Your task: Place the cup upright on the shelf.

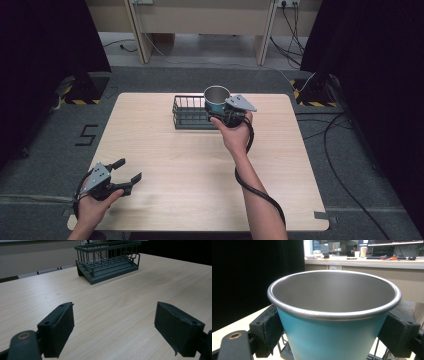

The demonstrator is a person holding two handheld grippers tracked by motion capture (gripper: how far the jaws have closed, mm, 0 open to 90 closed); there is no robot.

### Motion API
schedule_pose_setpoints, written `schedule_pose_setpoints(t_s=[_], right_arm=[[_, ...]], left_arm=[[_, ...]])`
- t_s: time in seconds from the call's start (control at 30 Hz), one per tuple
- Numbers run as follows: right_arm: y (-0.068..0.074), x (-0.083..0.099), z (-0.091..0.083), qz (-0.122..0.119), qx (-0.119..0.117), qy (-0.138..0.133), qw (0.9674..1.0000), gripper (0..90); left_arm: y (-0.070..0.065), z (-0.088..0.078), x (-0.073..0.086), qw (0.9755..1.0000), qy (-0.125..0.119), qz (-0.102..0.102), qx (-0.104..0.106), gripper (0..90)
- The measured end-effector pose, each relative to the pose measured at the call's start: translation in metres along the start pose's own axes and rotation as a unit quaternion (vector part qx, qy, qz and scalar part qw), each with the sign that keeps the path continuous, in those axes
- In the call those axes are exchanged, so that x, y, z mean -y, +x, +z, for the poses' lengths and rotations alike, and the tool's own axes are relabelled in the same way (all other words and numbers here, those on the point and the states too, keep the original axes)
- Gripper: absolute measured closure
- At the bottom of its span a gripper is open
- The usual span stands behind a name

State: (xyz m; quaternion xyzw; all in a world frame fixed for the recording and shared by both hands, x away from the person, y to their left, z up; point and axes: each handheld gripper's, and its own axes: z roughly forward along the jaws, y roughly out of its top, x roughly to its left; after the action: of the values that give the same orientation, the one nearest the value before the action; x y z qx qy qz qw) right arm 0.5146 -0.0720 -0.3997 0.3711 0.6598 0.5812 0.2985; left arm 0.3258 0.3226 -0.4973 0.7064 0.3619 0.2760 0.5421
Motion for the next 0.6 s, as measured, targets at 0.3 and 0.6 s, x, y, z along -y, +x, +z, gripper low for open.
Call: schedule_pose_setpoints(t_s=[0.3,0.6], right_arm=[[-0.003,-0.005,0.008,0.002,0.005,0.000,1.0000,15.9],[-0.004,-0.010,0.017,0.000,0.006,0.002,1.0000,15.9]], left_arm=[[0.000,0.000,0.000,1.0000,-0.001,-0.001,0.000,15.6],[0.000,0.000,0.000,1.0000,-0.001,-0.003,-0.001,15.6]])
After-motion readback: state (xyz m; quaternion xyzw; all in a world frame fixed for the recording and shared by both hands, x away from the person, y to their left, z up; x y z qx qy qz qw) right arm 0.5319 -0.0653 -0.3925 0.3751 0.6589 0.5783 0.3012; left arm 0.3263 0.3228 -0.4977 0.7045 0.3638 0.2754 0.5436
